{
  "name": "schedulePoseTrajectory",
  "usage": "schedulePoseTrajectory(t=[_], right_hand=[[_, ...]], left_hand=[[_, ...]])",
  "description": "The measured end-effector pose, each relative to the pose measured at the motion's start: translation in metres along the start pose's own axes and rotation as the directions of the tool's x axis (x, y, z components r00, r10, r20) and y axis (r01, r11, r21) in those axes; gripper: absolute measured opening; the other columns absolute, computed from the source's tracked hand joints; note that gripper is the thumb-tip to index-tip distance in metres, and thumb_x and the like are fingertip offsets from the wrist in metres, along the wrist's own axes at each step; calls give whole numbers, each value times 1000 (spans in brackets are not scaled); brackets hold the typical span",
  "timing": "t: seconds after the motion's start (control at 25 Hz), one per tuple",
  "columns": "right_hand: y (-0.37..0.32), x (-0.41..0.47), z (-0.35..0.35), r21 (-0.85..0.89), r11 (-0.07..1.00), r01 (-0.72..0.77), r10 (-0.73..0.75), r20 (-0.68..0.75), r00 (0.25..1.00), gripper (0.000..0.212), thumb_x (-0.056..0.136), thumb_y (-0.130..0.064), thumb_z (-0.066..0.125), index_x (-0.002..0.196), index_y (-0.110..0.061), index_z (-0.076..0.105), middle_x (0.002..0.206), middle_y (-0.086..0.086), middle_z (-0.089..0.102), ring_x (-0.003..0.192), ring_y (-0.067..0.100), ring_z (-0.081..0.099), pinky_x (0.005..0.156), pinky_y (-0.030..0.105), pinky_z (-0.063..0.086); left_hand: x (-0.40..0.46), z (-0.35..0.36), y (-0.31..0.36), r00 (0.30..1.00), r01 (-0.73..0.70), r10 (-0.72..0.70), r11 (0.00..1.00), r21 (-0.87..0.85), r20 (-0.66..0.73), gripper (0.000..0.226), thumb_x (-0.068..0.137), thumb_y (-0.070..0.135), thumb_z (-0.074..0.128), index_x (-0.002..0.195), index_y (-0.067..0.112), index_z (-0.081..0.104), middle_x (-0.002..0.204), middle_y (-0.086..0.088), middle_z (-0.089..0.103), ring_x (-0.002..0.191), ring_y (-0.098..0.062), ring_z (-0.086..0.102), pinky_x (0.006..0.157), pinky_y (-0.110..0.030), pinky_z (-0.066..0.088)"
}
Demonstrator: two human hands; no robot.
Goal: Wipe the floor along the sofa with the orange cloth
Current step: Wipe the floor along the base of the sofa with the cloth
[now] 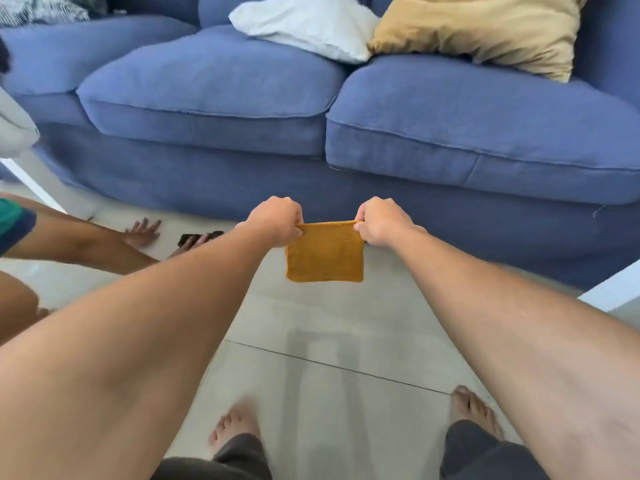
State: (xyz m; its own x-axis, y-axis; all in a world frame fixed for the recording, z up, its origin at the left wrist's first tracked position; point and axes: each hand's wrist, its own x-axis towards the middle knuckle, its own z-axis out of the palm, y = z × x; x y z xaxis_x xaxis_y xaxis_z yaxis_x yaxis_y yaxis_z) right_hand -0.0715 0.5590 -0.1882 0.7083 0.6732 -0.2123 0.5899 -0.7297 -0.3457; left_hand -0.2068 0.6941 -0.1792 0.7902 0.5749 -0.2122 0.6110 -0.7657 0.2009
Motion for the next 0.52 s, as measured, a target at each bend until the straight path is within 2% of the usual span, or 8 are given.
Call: schedulePoseTrajectory(t=[0.08, 0.2, 0.44, 0.52], right_hand=[[5, 30, 31, 2, 1000, -14, 14, 7, 1000, 17, 96, -24, 58, 107, -16, 69, 108, 9, 69, 100, 31, 63, 91, 46, 55], [13, 76, 68, -5, 1000, -10, 10, -3, 1000, 18, 97, -25, 57, 108, -18, 69, 111, 9, 69, 104, 31, 61, 92, 47, 53], [17, 142, 84, 58, 995, 82, -68, -213, 975, 16, 97, -24, 59, 107, -22, 71, 121, 8, 64, 116, 32, 55, 98, 47, 48], [26, 140, 100, 9, 993, 118, -115, -164, 980, 15, 94, -22, 62, 106, -23, 71, 119, 7, 62, 118, 31, 53, 96, 45, 47]], left_hand=[[30, 28, -14, 1000, 29, -29, 1000, -5, -8, 15, 94, 22, 62, 107, 16, 67, 98, -3, 67, 87, -24, 61, 80, -37, 56], [79, 60, -30, 997, 51, -52, 999, -12, -54, 14, 92, 20, 63, 104, 17, 70, 102, -4, 66, 87, -25, 58, 76, -35, 53], [151, 79, -49, 940, 34, -66, 994, -103, -334, 16, 89, 20, 68, 104, 17, 72, 113, -12, 59, 107, -33, 57, 82, -40, 47], [150, 98, -55, 955, 25, -43, 997, -67, -293, 18, 87, 19, 69, 104, 21, 73, 114, -13, 58, 111, -32, 54, 86, -41, 47]])
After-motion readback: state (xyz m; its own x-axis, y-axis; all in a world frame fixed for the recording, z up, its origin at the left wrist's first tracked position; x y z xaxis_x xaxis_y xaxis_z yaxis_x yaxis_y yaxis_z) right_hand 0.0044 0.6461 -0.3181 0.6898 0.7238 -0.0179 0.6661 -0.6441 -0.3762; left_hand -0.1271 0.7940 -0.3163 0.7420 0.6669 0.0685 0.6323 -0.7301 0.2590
